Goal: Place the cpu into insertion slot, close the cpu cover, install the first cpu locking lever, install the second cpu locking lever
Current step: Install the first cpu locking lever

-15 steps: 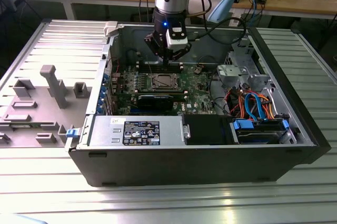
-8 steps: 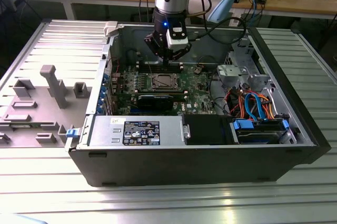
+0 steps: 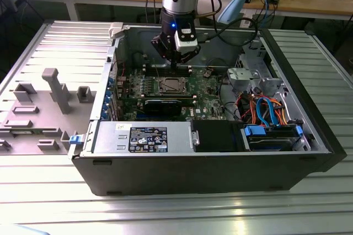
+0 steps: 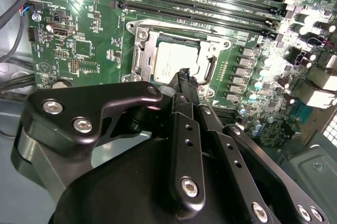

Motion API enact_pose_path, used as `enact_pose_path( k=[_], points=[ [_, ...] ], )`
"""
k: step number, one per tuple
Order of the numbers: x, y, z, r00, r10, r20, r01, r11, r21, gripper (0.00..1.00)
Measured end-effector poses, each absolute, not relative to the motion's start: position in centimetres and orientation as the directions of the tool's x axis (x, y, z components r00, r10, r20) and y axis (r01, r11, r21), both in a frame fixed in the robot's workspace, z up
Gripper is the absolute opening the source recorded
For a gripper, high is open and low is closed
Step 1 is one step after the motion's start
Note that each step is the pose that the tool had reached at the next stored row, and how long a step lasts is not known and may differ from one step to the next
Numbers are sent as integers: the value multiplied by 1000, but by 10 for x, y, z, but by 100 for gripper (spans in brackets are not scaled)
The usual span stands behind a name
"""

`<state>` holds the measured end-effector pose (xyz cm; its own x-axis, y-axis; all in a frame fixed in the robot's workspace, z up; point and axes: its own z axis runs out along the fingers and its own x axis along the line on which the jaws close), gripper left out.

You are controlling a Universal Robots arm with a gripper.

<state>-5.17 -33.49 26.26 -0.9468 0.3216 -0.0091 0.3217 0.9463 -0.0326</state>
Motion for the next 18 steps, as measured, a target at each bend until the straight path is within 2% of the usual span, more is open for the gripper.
enact_pose_path(
  k=[18],
  points=[
    [-52,-335,263,-958,287,-9,287,957,-33,11]
  ],
)
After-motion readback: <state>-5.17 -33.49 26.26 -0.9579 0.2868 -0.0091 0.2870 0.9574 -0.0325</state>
